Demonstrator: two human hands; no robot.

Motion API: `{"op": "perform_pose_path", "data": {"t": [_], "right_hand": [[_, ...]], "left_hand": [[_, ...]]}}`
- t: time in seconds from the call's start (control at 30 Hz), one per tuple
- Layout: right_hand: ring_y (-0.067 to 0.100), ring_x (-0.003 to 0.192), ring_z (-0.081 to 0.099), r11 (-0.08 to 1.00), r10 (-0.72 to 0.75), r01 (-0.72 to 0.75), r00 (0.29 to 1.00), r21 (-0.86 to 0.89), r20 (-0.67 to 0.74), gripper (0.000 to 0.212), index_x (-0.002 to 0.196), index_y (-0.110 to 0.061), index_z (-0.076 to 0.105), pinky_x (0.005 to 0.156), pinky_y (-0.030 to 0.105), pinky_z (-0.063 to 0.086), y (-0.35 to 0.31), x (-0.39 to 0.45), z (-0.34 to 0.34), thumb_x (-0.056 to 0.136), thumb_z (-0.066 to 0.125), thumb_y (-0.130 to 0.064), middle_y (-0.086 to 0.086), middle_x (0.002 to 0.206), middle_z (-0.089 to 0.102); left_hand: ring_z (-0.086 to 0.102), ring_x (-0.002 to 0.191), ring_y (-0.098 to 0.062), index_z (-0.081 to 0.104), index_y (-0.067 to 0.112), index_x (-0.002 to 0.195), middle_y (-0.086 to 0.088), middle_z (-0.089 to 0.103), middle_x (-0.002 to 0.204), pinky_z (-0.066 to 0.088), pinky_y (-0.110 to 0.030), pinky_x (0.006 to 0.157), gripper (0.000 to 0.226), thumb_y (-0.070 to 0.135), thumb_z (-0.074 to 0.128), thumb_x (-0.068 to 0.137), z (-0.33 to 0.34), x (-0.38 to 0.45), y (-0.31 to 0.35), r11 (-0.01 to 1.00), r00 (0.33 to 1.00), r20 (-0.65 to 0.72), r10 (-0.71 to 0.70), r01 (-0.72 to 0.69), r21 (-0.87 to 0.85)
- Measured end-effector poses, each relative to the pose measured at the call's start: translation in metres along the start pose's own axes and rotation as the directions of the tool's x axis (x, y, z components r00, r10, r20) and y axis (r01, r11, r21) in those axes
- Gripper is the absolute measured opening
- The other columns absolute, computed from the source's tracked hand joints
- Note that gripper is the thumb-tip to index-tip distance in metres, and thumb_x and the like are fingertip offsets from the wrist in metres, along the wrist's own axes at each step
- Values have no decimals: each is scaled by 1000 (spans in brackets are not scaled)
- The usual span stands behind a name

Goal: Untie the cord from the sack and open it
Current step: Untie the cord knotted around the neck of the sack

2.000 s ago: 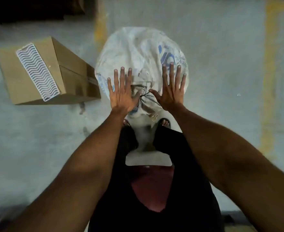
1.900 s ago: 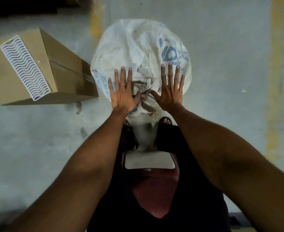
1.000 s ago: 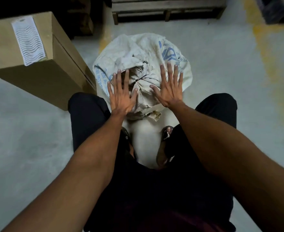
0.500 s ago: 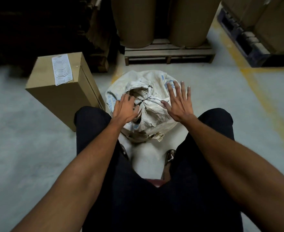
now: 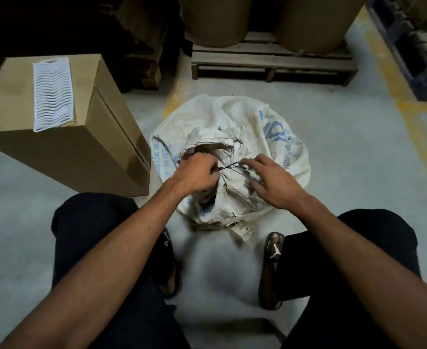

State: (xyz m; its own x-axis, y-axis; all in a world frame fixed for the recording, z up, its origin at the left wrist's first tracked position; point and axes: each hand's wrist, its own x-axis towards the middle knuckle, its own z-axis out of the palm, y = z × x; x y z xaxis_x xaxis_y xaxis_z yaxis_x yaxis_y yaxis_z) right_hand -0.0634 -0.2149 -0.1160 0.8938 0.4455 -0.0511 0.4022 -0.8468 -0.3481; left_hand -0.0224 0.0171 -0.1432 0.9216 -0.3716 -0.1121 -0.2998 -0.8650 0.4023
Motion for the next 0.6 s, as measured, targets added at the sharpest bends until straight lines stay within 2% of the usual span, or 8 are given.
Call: {"op": "perform_pose_path", "data": {"t": [0.07, 0.2, 0.37, 0.47, 0.6], "right_hand": [[25, 104, 58, 999, 30, -30, 1000, 36, -1, 43, 142, -33, 50, 78, 44, 53, -1, 15, 5, 100, 57, -35, 2, 119, 51], [29, 101, 60, 998, -13, 13, 1000, -68, 6, 32, 132, -36, 59, 72, 38, 49, 0, 41, 11, 100, 56, -38, 1, 117, 54], [28, 94, 62, 994, -1, -1, 1000, -113, -13, 26, 125, -36, 64, 67, 38, 49, -3, 47, 11, 99, 59, -39, -2, 112, 55], [27, 94, 64, 993, 7, -8, 1000, -114, -13, 26, 123, -38, 67, 64, 36, 48, -4, 46, 9, 97, 63, -40, -4, 114, 56], [27, 93, 64, 987, 11, -16, 999, -162, -32, 22, 117, -36, 68, 60, 34, 42, -5, 43, 12, 96, 64, -40, -6, 111, 56]], "left_hand": [[63, 75, -26, 59, 20, 76, 4, 60, 73, 54, -39, 65, 18, 33, 60, 87, 4, 10, -3, 1000, 1000, 15, -17, 17, 25], [65, 81, -27, 64, 24, 83, 2, 68, 83, 56, -43, 70, 9, 32, 61, 83, 1, 19, -9, 998, 999, 37, -15, 13, 55], [61, 78, -31, 58, 19, 81, -2, 63, 79, 54, -42, 66, 8, 27, 61, 82, 0, 16, 0, 997, 1000, 28, -7, 5, 82], [62, 75, -25, 65, 23, 79, 3, 65, 75, 53, -38, 64, 3, 23, 62, 79, -3, 15, 4, 999, 999, 2, -36, 36, 21], [63, 79, -25, 72, 24, 90, 3, 68, 80, 49, -35, 63, 11, 24, 64, 82, -2, 12, 11, 1000, 1000, -13, -14, 14, 11]]}}
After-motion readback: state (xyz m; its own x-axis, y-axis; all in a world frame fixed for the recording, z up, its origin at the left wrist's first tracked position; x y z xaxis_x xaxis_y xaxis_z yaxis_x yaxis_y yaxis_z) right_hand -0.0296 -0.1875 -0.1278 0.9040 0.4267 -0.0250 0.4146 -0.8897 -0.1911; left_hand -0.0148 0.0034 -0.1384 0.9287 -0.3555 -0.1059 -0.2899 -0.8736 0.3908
